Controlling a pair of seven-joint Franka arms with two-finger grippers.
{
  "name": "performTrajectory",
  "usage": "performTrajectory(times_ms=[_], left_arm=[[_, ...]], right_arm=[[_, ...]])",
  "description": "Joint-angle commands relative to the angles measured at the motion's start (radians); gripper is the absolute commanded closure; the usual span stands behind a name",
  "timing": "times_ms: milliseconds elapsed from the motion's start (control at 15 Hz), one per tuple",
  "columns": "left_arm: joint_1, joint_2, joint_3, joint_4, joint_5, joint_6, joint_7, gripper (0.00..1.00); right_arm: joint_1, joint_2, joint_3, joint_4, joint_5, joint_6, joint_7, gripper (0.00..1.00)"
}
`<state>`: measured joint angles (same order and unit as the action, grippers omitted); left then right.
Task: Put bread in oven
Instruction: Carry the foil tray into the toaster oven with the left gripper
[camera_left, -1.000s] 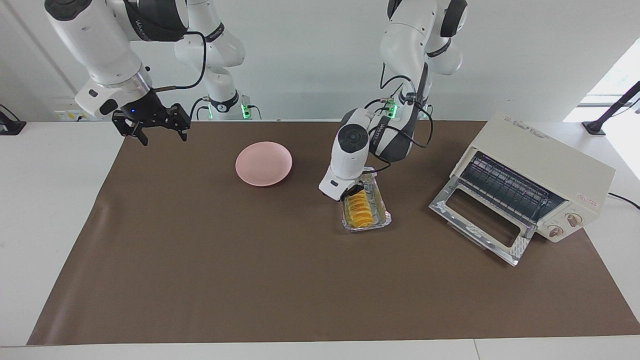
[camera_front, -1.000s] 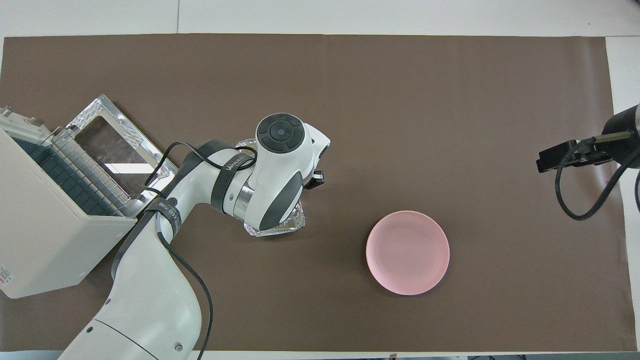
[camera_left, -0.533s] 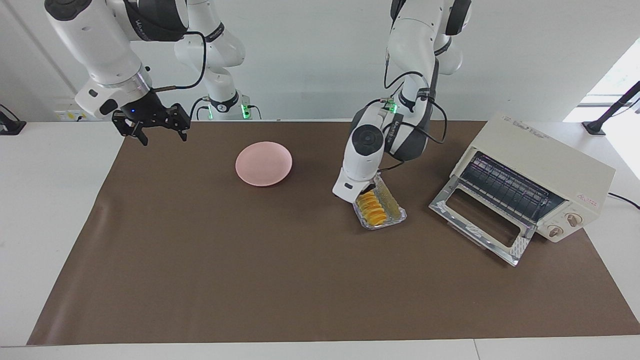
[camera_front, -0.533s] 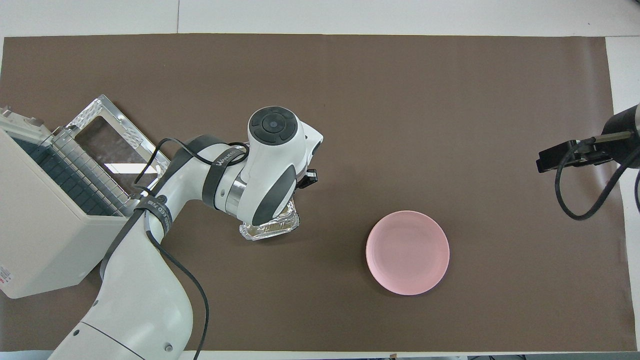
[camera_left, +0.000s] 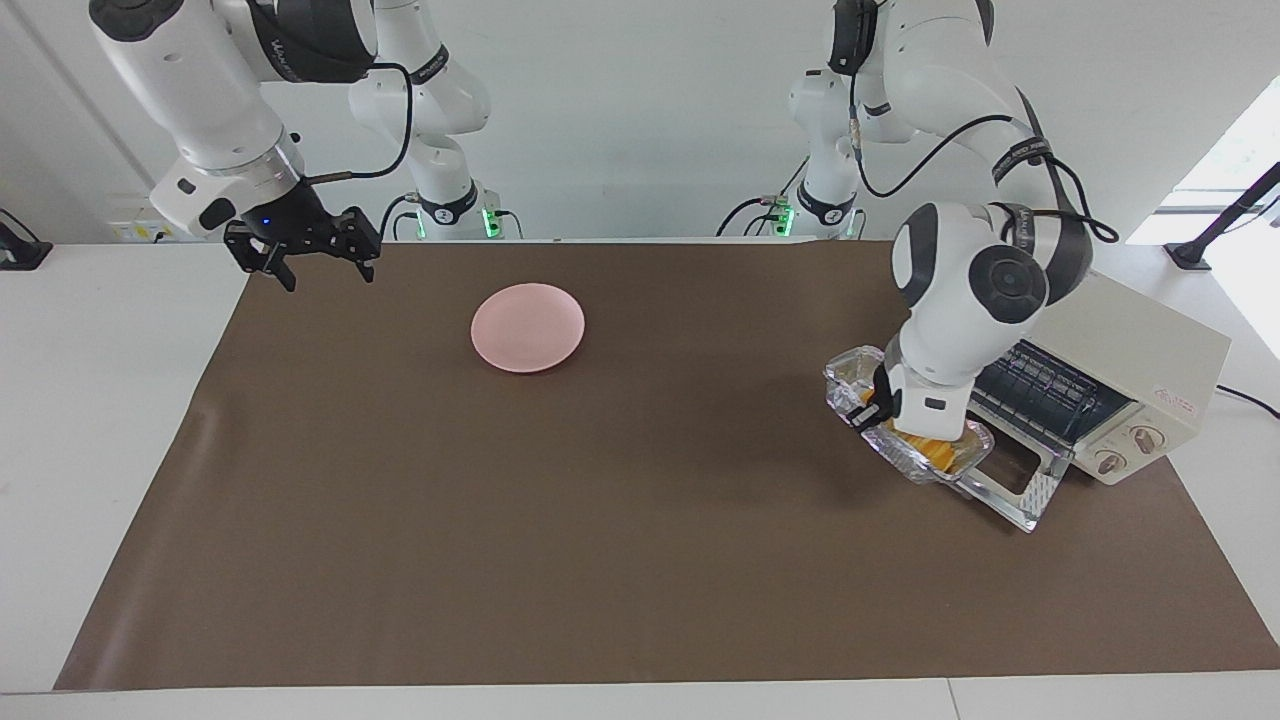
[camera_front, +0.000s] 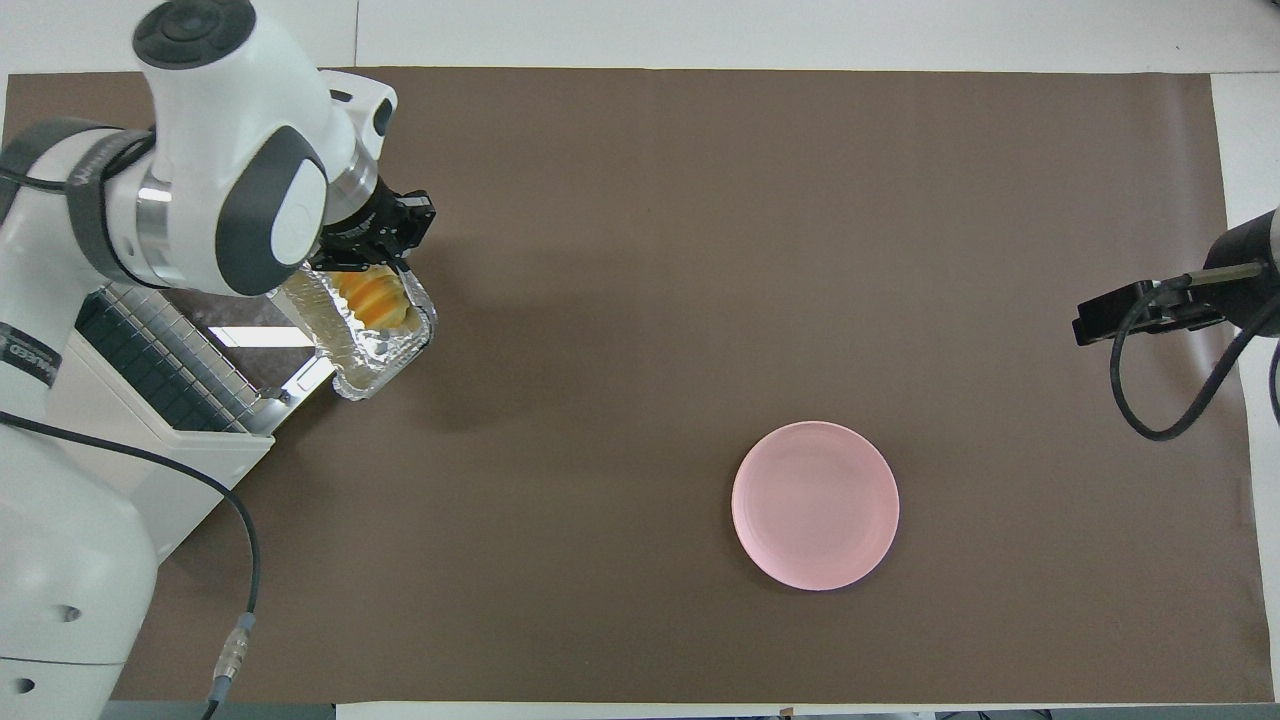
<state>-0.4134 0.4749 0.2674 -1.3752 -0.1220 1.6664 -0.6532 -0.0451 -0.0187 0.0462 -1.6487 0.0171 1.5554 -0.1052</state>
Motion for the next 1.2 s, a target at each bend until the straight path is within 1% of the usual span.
performTrajectory(times_ms=[0, 133, 267, 400, 533, 667, 733, 867, 1000, 1133], left_arm=[[-0.013, 0.030, 0.062, 0.042, 0.065, -0.091, -0.008, 1.00], [0.005, 0.028, 0.064, 0.042, 0.126, -0.119, 0.000, 1.00], [0.025, 0.027, 0.064, 0.038, 0.133, -0.140, 0.018, 1.00], [0.044, 0.015, 0.067, -0.011, 0.134, -0.149, 0.041, 1.00], [0.042, -0.004, 0.078, -0.068, 0.169, -0.146, 0.043, 1.00], [0.045, -0.013, 0.085, -0.082, 0.189, -0.146, 0.041, 1.00], [0.044, -0.013, 0.110, -0.094, 0.191, -0.145, 0.040, 1.00], [0.042, -0.015, 0.130, -0.105, 0.193, -0.120, 0.049, 1.00], [0.042, -0.013, 0.130, -0.113, 0.190, -0.036, 0.076, 1.00], [0.048, -0.013, 0.131, -0.119, 0.190, -0.016, 0.083, 1.00]], right_arm=[[-0.018, -0.004, 0.017, -0.002, -0.011, -0.012, 0.013, 0.00], [-0.018, -0.004, 0.017, -0.002, -0.011, -0.012, 0.013, 0.00], [-0.018, -0.004, 0.017, -0.002, -0.011, -0.012, 0.013, 0.00], [-0.018, -0.004, 0.017, -0.002, -0.011, -0.012, 0.013, 0.00], [-0.018, -0.004, 0.017, -0.002, -0.011, -0.012, 0.013, 0.00], [-0.018, -0.004, 0.017, -0.002, -0.011, -0.012, 0.013, 0.00], [-0.018, -0.004, 0.017, -0.002, -0.011, -0.012, 0.013, 0.00], [-0.018, -0.004, 0.017, -0.002, -0.011, -0.012, 0.013, 0.00], [-0.018, -0.004, 0.017, -0.002, -0.011, -0.012, 0.015, 0.00], [-0.018, -0.004, 0.017, -0.002, -0.011, -0.012, 0.013, 0.00]])
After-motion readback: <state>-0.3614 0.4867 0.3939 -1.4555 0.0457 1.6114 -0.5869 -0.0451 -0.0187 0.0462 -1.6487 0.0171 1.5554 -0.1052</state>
